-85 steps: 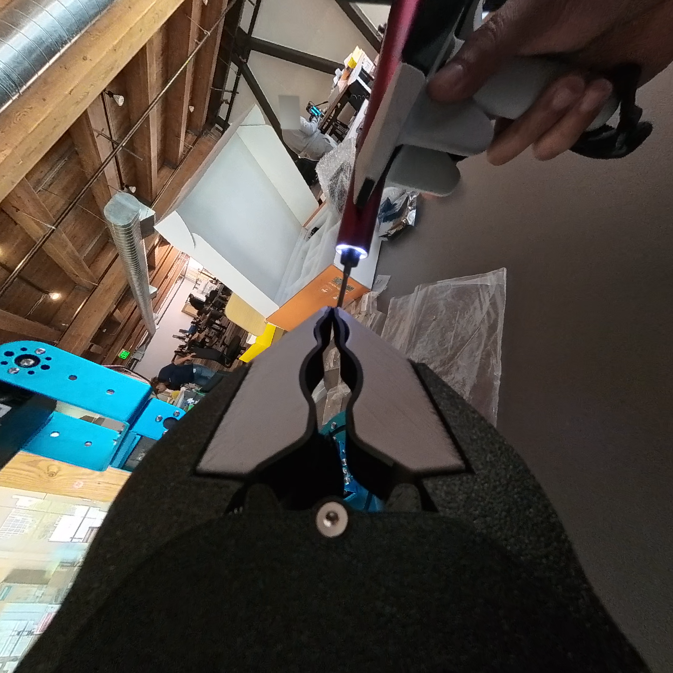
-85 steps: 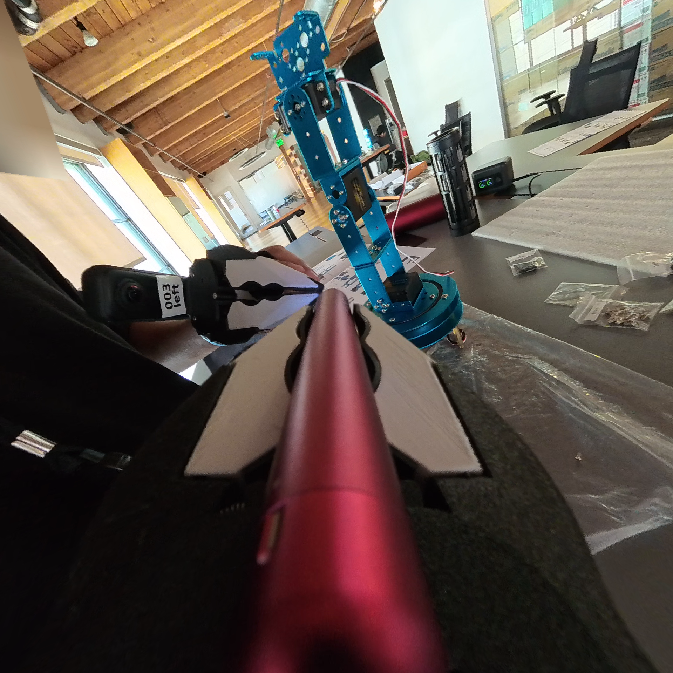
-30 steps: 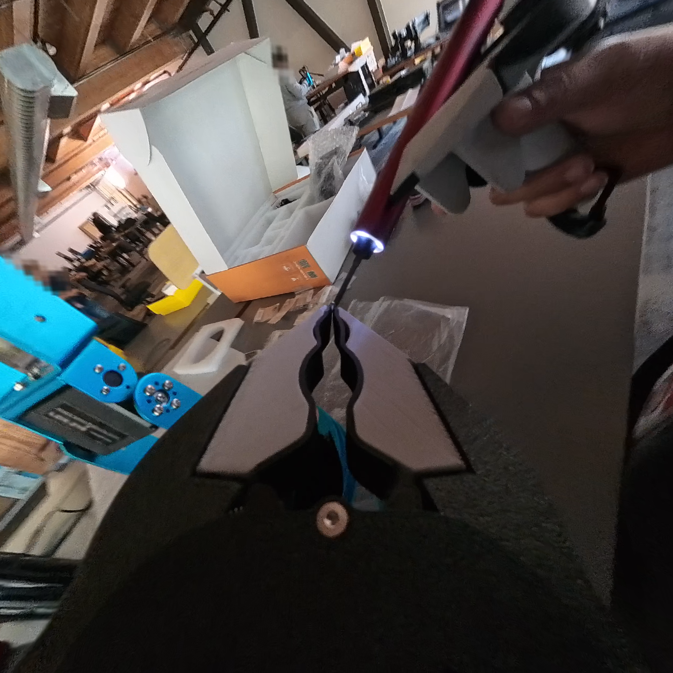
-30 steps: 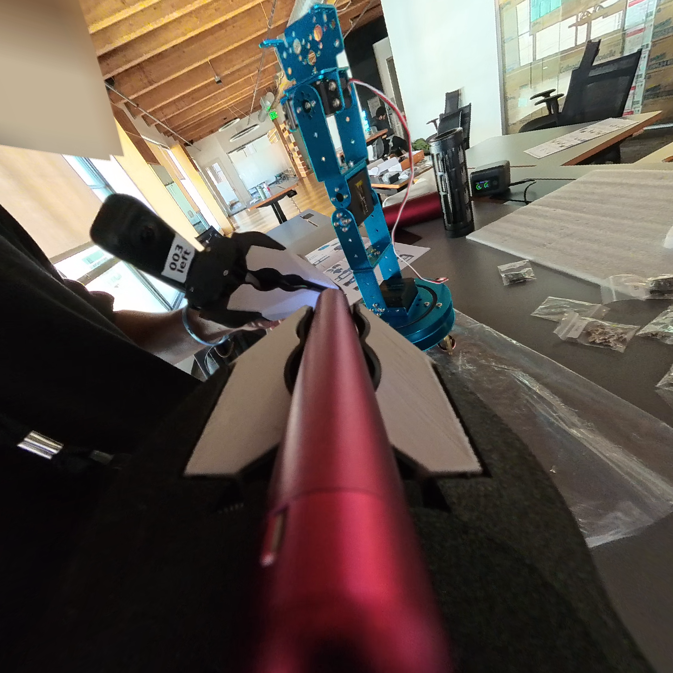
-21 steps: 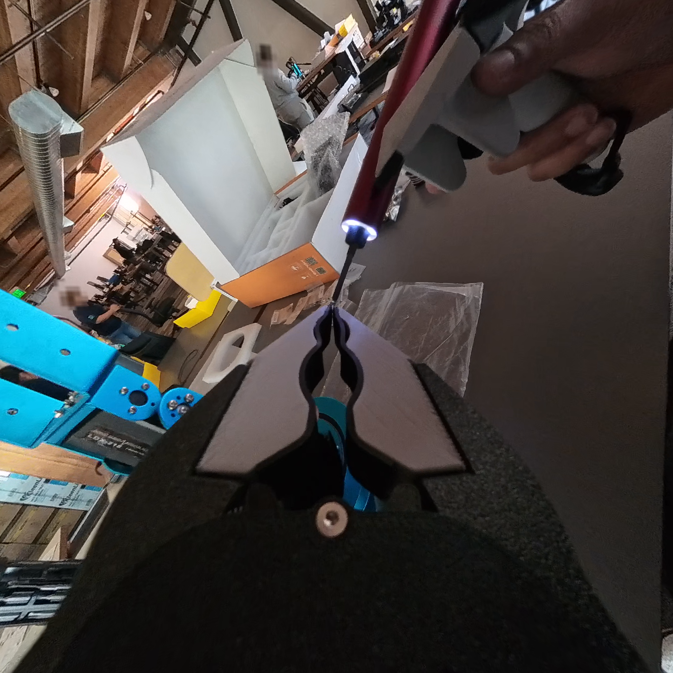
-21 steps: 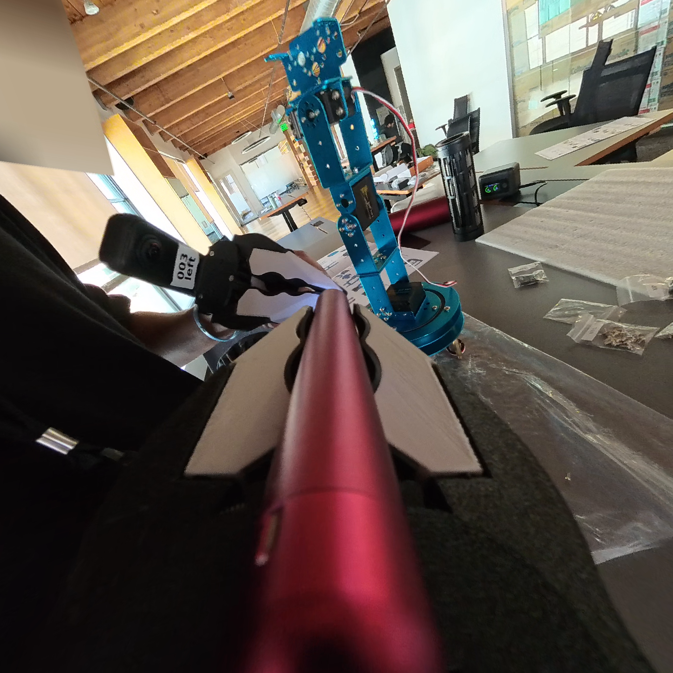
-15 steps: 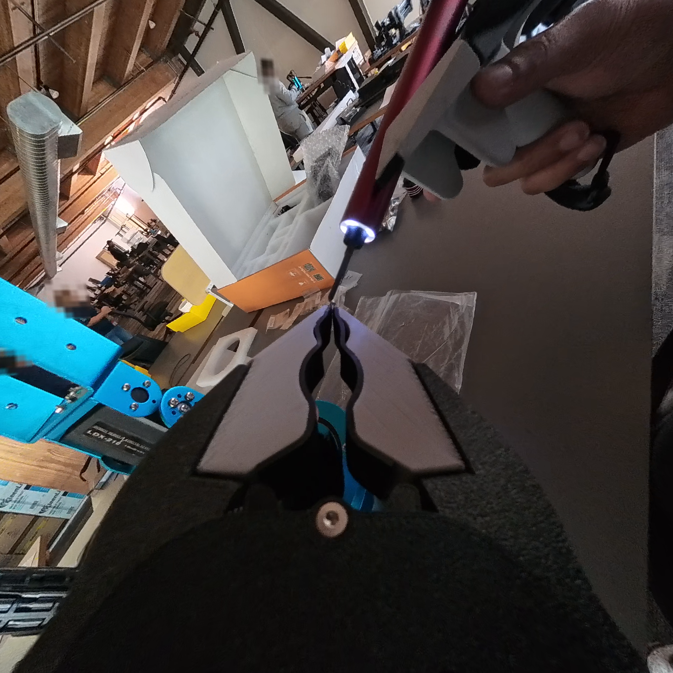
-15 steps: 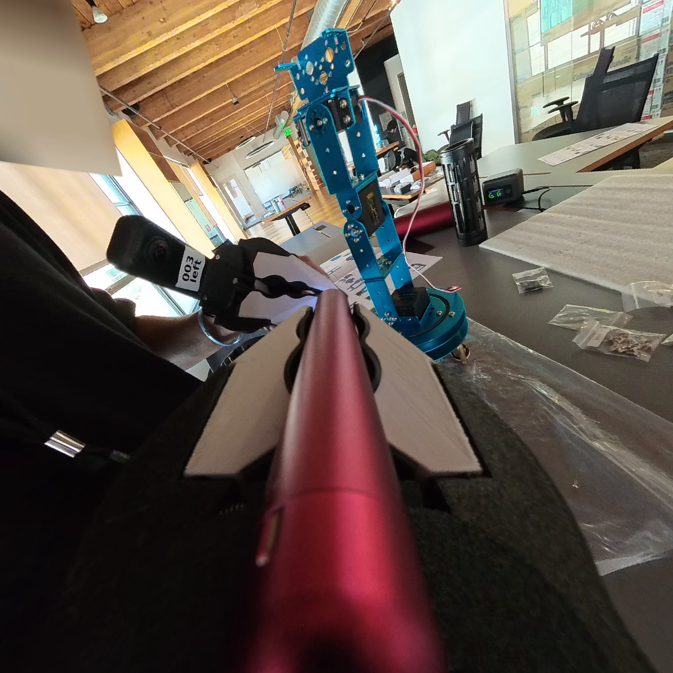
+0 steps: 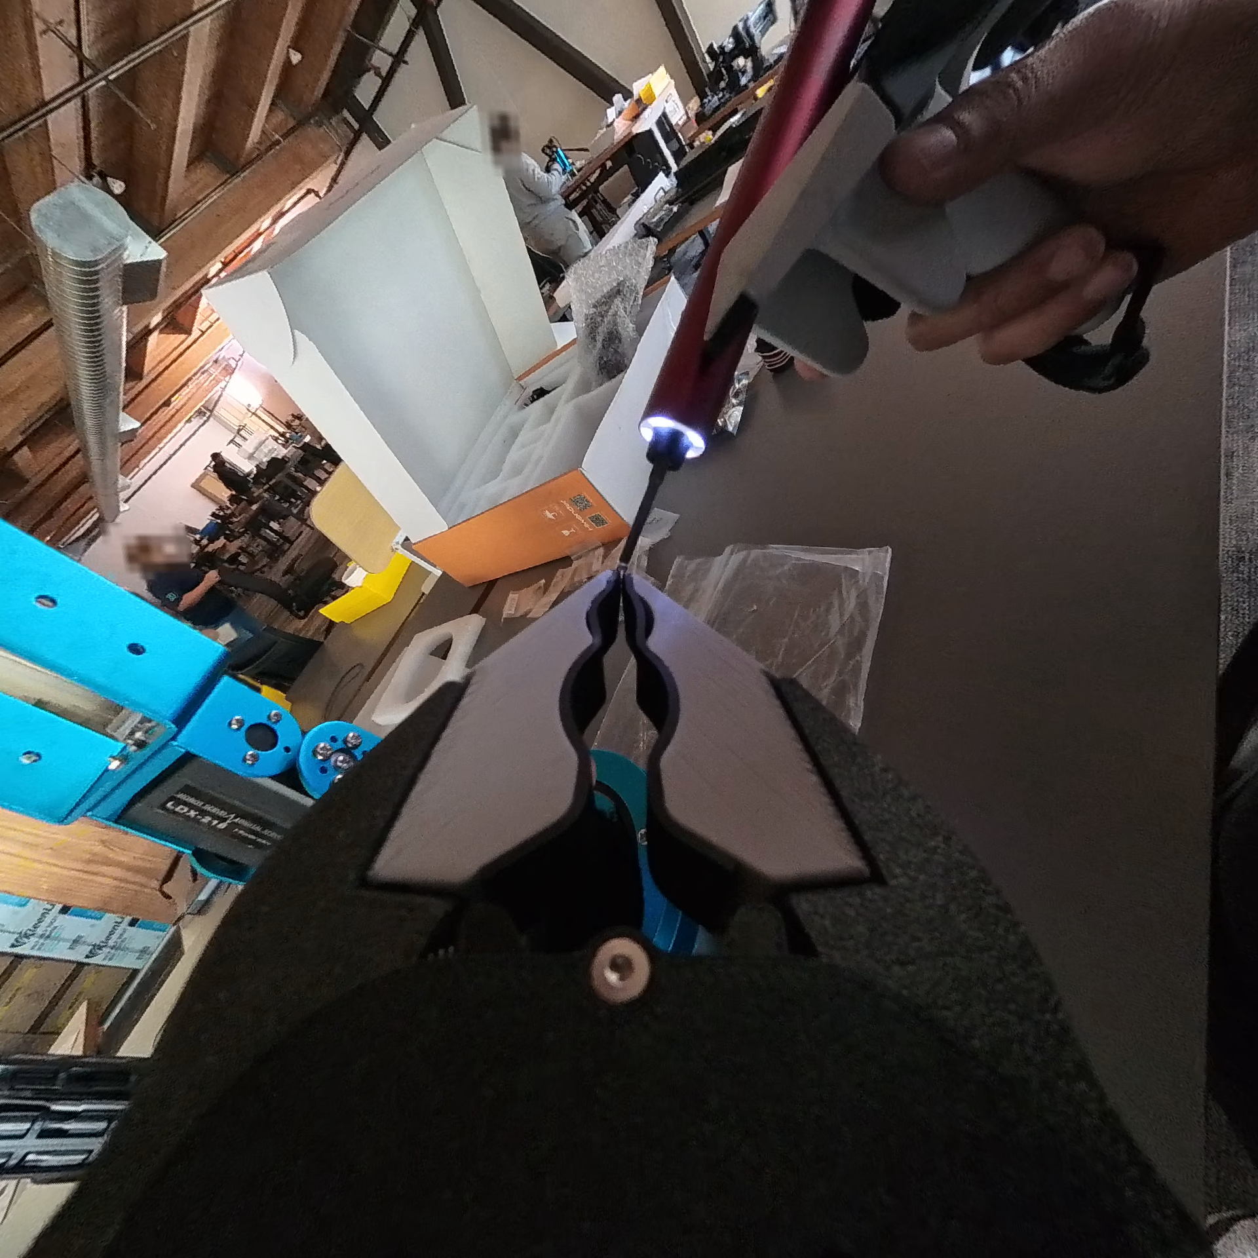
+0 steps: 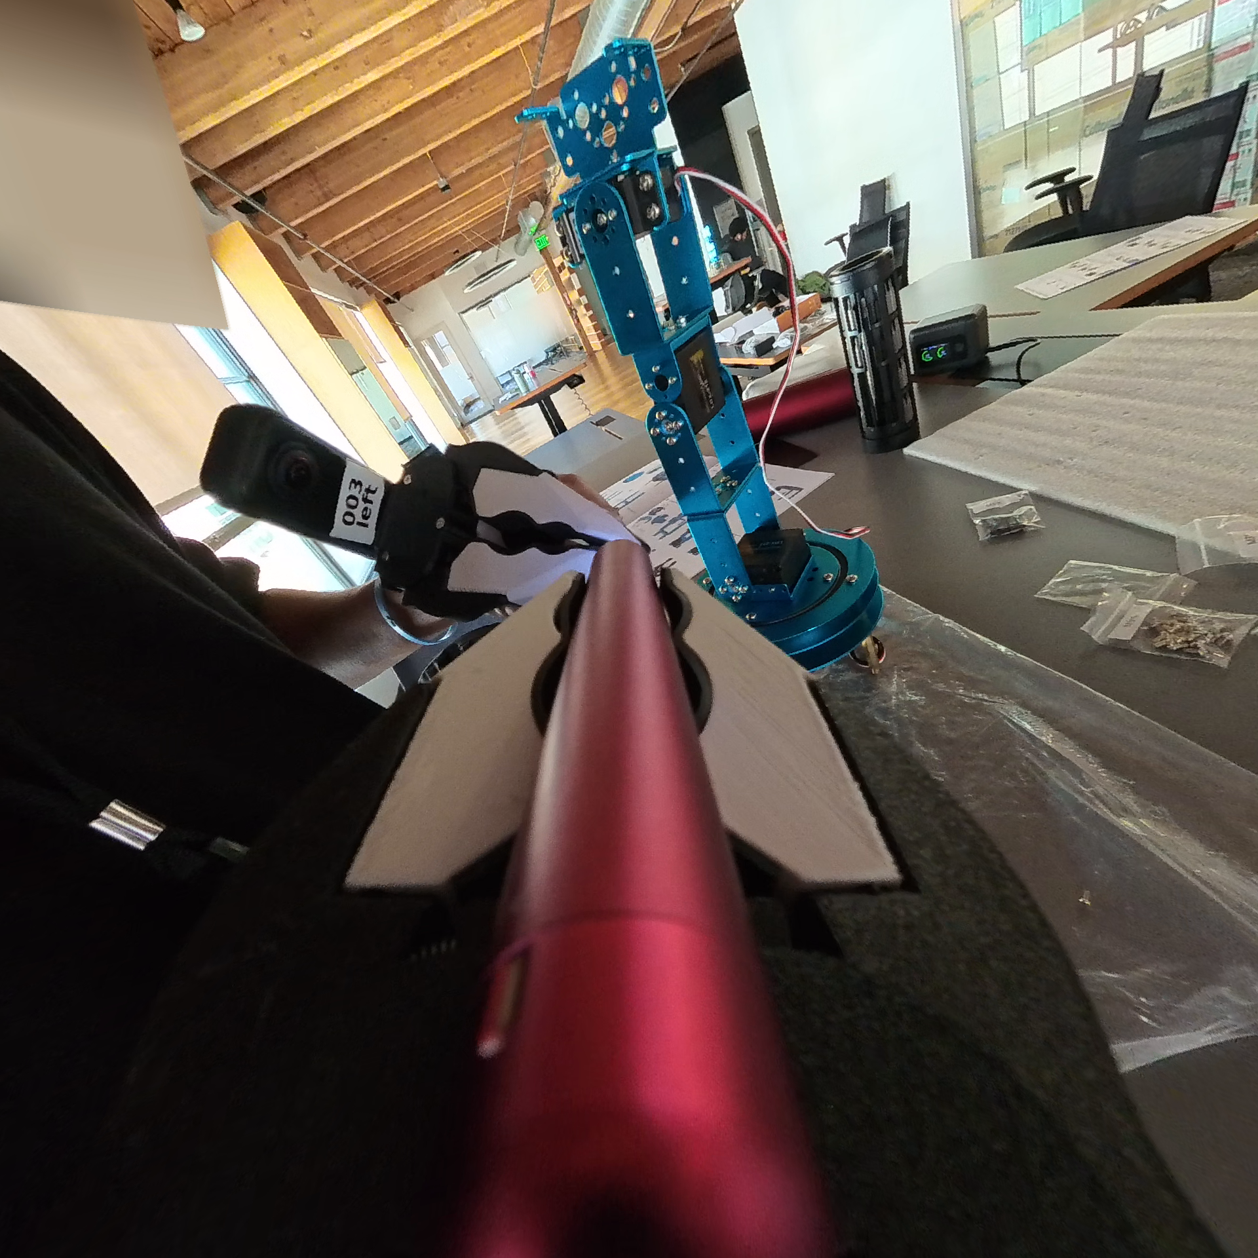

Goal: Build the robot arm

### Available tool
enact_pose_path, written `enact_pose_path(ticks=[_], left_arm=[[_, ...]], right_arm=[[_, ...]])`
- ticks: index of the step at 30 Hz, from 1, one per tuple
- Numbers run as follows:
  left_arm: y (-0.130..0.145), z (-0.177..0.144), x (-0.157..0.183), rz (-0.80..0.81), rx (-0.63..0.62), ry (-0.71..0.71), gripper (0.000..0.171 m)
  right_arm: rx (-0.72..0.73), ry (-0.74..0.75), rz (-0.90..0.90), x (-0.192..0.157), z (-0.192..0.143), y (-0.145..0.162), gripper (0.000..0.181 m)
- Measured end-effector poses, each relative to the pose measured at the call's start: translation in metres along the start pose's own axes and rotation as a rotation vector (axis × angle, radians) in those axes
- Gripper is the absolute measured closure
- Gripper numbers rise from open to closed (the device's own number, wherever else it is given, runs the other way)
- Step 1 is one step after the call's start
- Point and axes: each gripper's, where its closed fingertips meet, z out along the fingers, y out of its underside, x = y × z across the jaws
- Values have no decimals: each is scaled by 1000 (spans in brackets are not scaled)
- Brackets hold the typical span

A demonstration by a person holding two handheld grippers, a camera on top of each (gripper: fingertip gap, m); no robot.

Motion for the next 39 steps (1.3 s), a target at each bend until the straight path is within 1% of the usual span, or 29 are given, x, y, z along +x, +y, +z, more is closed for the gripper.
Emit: enact_pose_path(ticks=[6, 10, 13, 17, 20, 27, 30, 35, 39], left_arm=[[0, -2, 4, 20, 7, 22, 171], [-1, -5, 10, 131, 28, 56, 171], [-1, -6, 12, 223, 35, 71, 171], [5, -4, 13, 347, -3, 77, 171], [7, -5, 12, 403, -14, 85, 171], [5, -4, 8, 449, -25, 59, 171], [3, -6, 5, 403, -18, 66, 170], [3, -11, 0, 396, -18, 55, 167], [6, -15, -1, 371, -15, 56, 169]], right_arm=[[-13, -34, 31, -1, -1, 3, 158], [-23, -108, 140, -1, -3, 8, 159], [-14, -143, 184, 0, -4, 12, 159], [2, -137, 230, 5, -2, 17, 159], [21, -138, 251, 6, -1, 19, 158], [93, -159, 315, 6, -1, 21, 160], [113, -154, 317, 6, -1, 20, 160], [128, -142, 308, 5, -2, 18, 158], [138, -126, 289, 3, -2, 16, 160]])
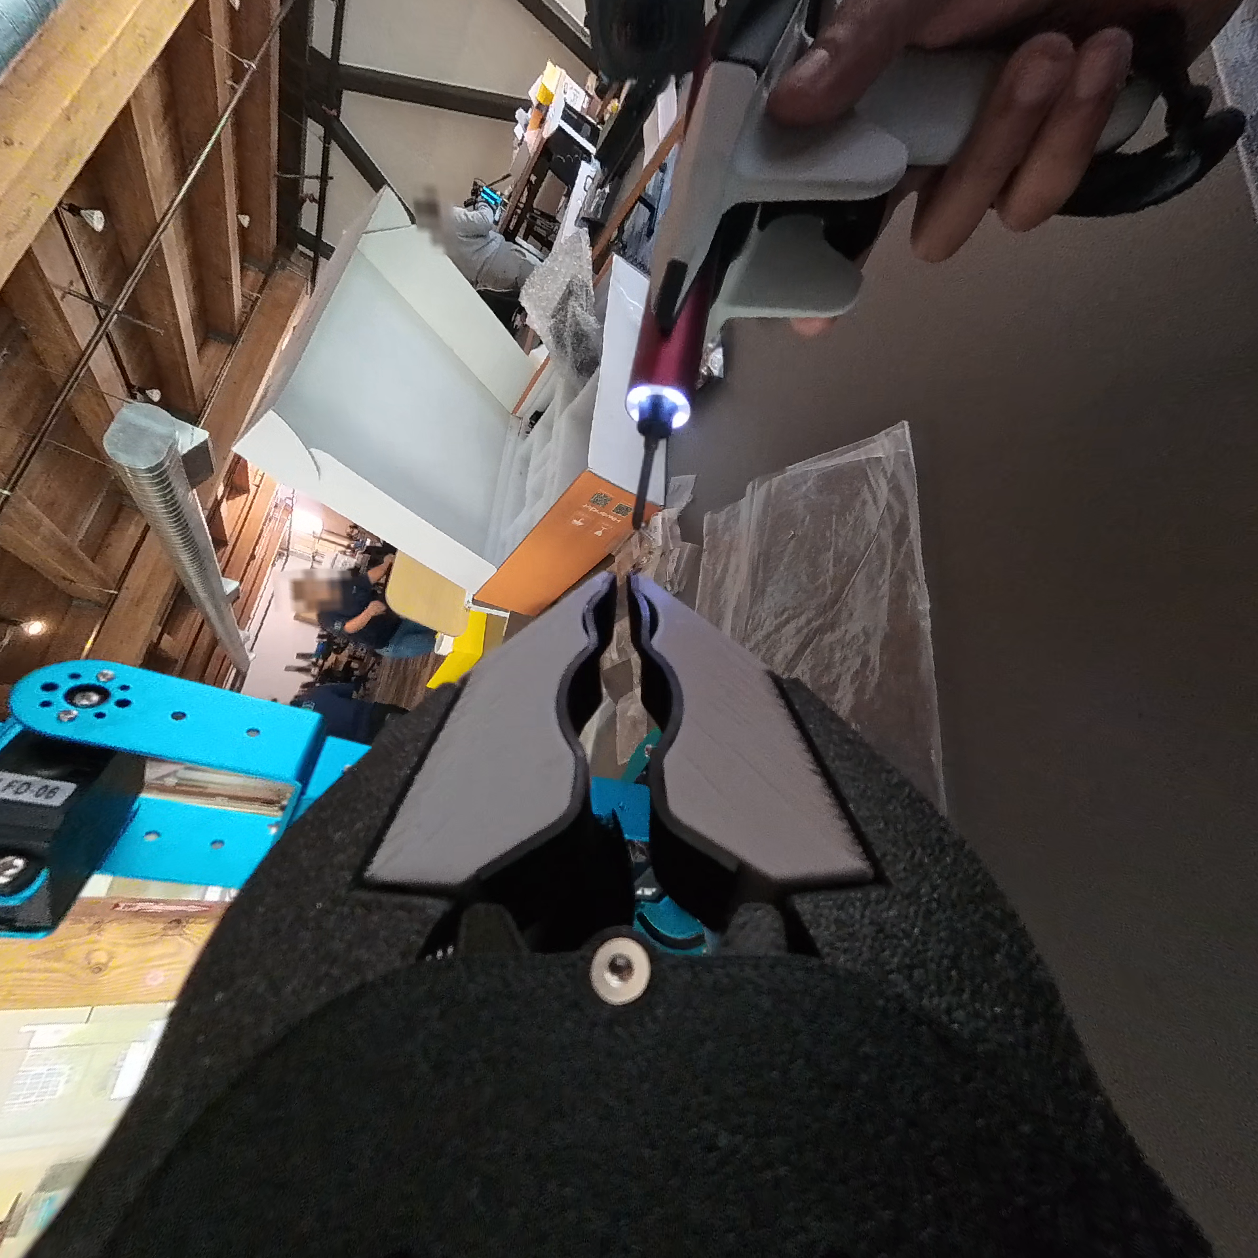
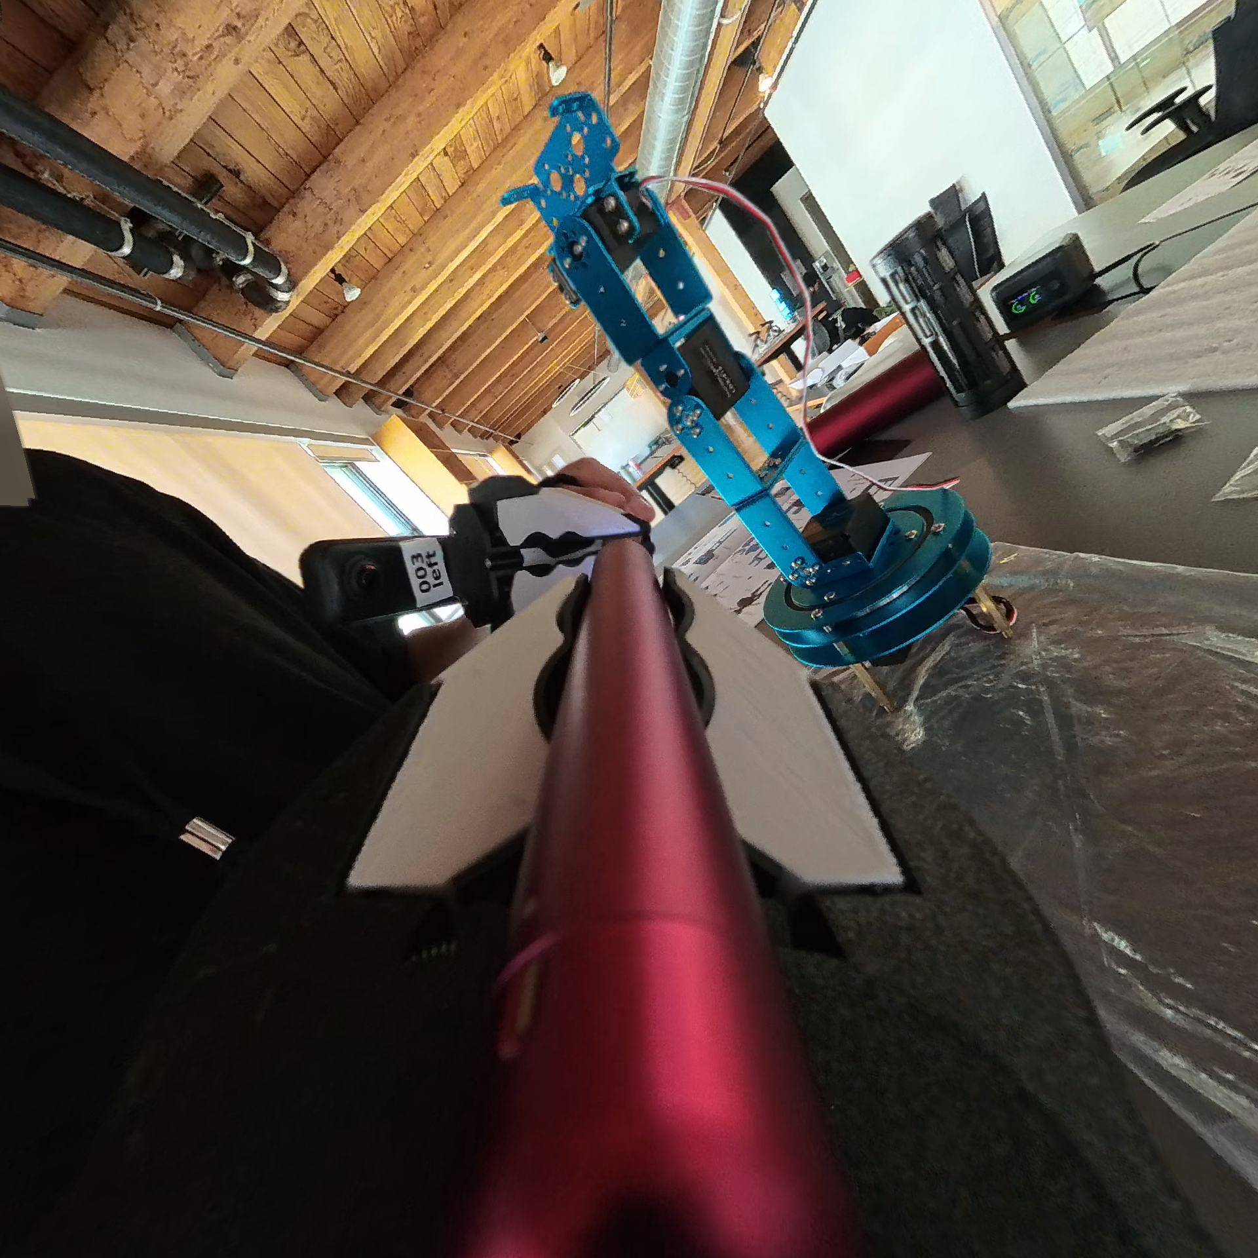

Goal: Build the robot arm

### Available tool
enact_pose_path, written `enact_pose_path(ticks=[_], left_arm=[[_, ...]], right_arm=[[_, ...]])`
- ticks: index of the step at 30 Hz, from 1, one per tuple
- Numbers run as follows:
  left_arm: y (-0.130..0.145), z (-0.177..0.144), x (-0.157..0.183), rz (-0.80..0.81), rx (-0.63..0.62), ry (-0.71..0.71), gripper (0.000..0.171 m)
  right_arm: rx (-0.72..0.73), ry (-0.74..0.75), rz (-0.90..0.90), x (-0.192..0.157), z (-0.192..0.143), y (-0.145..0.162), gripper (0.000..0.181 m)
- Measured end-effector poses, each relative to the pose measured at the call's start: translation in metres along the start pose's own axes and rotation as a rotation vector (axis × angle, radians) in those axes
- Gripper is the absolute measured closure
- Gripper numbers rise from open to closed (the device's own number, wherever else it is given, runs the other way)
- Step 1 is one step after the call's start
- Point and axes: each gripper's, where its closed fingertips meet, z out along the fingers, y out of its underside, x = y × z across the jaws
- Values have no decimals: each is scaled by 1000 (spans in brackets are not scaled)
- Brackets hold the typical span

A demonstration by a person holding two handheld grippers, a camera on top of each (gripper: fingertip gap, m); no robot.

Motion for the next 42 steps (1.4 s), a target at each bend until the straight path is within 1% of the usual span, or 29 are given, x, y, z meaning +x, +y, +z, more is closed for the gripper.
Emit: enact_pose_path(ticks=[2, 4, 5, 7, 9, 10, 11, 15, 19, 24, 27, 29, 32, 33, 35, 37, 39, 42], left_arm=[[4, 0, 2, -10, -12, 0, 169], [8, 0, 5, -62, -20, 11, 169], [10, 1, 7, -120, -24, 20, 168], [11, 3, 9, -306, -13, 41, 164], [7, 3, 10, -489, 37, 61, 160], [4, 3, 10, -549, 63, 62, 160], [2, 2, 9, -585, 83, 57, 160], [-5, 0, 6, -642, 116, 34, 160], [-13, -7, -12, -743, 161, 3, 160], [-10, -23, -43, -925, 152, -65, 157], [-6, -38, -61, -1085, 168, -85, 149], [-5, -49, -72, -1158, 193, -104, 144], [8, -62, -90, -1206, 178, -208, 138], [13, -65, -94, -1211, 162, -244, 133], [25, -66, -102, -1193, 124, -318, 114], [40, -65, -109, -1134, 74, -400, 101], [45, -61, -113, -1091, 45, -425, 90], [45, -54, -118, -1053, 58, -430, 83]], right_arm=[[-3, 8, -5, 0, 1, 1, 160], [-3, 37, -16, 4, 3, 3, 160], [-6, 46, -18, 7, 3, 4, 160], [-2, 51, -23, 5, 4, 5, 160], [4, 52, -25, 2, 5, 5, 159], [8, 54, -27, 0, 6, 4, 159], [14, 58, -29, -2, 6, 3, 159], [41, 46, -38, -11, 8, -5, 157], [88, 11, -117, -26, 14, -24, 159], [177, -50, -268, -45, 34, -56, 158], [195, -96, -407, -56, 44, -74, 159], [200, -118, -488, -58, 52, -85, 158], [203, -173, -555, -57, 64, -93, 158], [210, -191, -577, -56, 65, -92, 159], [222, -224, -624, -52, 70, -93, 159], [232, -244, -676, -47, 74, -93, 159], [241, -262, -735, -45, 79, -94, 159], [291, -268, -854, -39, 83, -98, 159]])
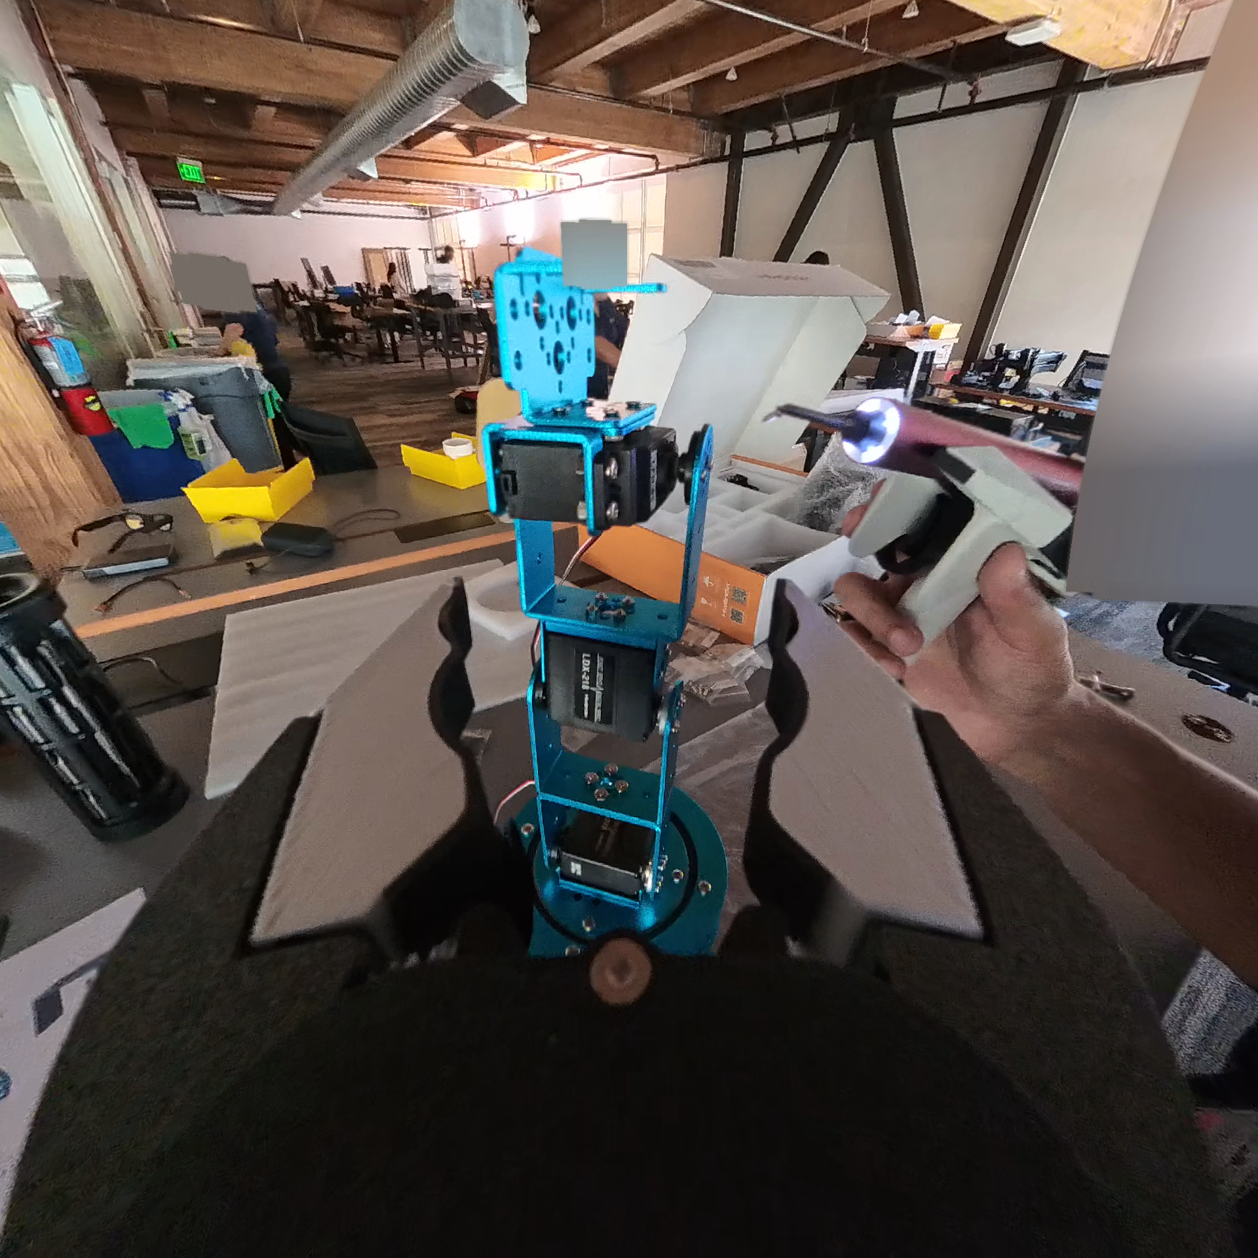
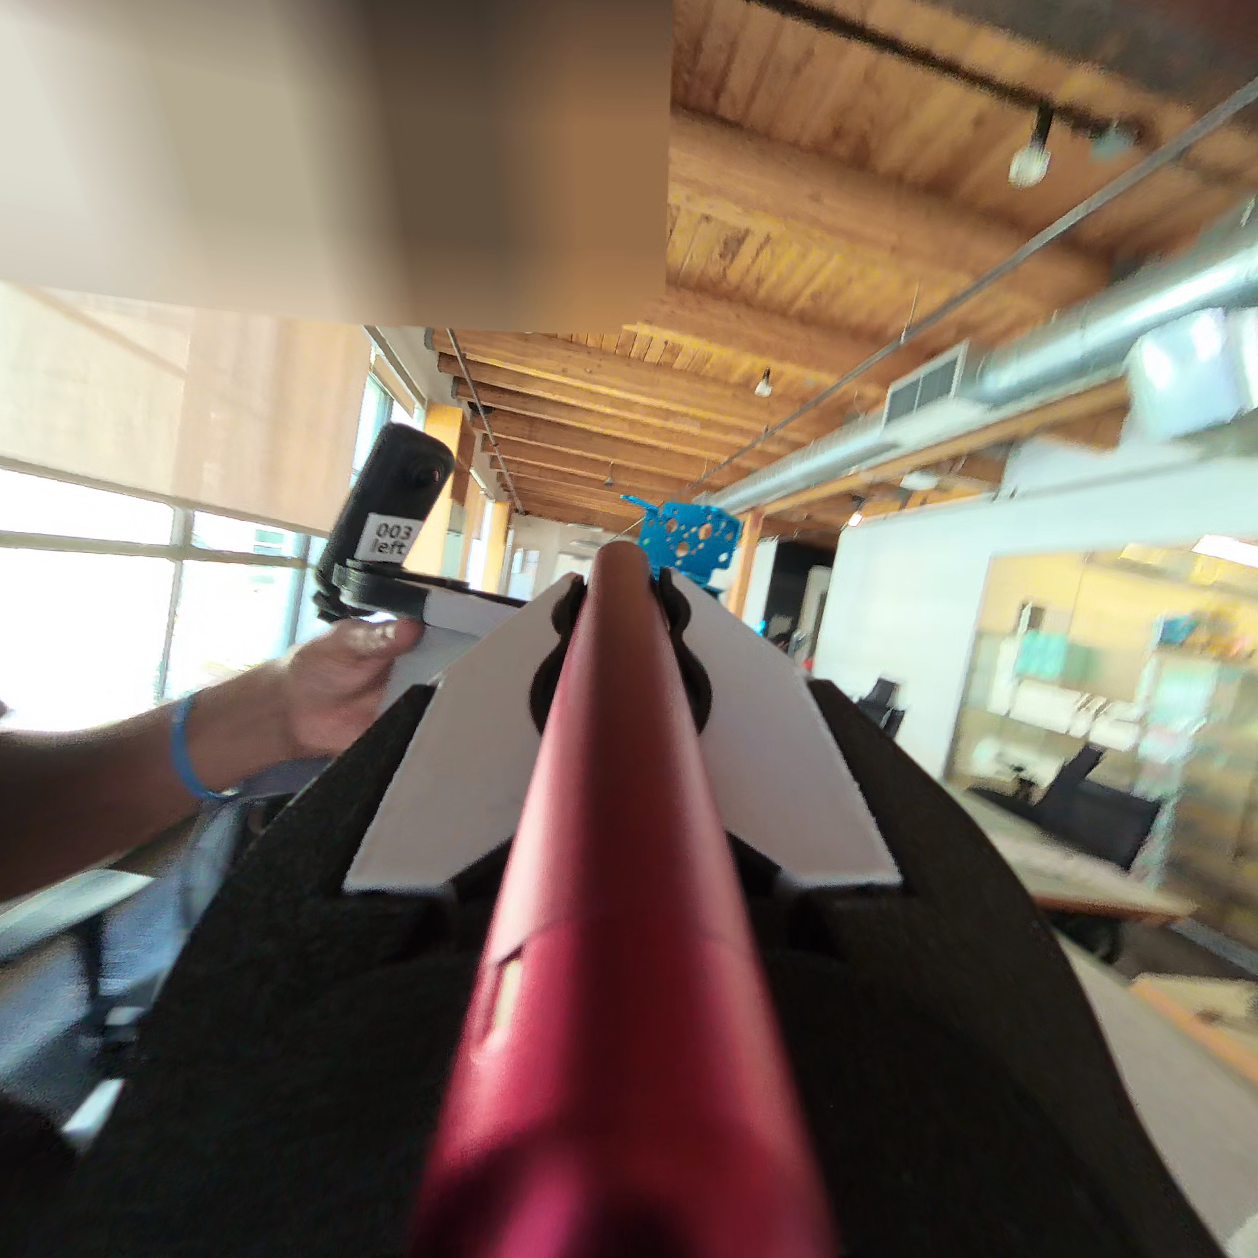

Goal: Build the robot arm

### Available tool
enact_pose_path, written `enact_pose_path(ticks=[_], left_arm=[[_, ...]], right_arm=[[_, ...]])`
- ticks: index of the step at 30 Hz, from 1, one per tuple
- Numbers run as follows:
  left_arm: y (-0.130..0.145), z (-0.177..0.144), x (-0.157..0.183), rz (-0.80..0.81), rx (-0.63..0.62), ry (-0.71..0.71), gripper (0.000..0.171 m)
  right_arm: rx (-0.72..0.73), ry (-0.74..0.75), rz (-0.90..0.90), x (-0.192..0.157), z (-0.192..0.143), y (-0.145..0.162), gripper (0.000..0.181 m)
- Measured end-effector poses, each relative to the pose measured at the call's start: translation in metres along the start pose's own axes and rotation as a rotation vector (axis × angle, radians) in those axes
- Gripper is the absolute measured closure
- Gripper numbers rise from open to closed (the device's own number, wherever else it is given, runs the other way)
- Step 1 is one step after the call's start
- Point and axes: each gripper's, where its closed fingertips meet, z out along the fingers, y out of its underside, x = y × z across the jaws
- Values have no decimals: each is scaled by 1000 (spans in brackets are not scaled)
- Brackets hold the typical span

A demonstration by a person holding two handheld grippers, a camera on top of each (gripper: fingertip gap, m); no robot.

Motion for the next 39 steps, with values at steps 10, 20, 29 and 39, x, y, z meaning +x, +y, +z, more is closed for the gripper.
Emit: enact_pose_path(ticks=[10, 20, 29, 39], left_arm=[[-11, 19, 3, -71, 75, 103, 92], [1, 28, -2, -40, 49, 87, 102], [4, 29, -5, -58, 78, 110, 110], [4, 29, -4, -59, 81, 108, 110]], right_arm=[[39, -46, -244, -5, 5, 7, 159], [52, -25, -355, -7, 9, 12, 159], [55, -26, -355, -4, 11, 16, 158], [60, -21, -345, -1, 12, 15, 158]])
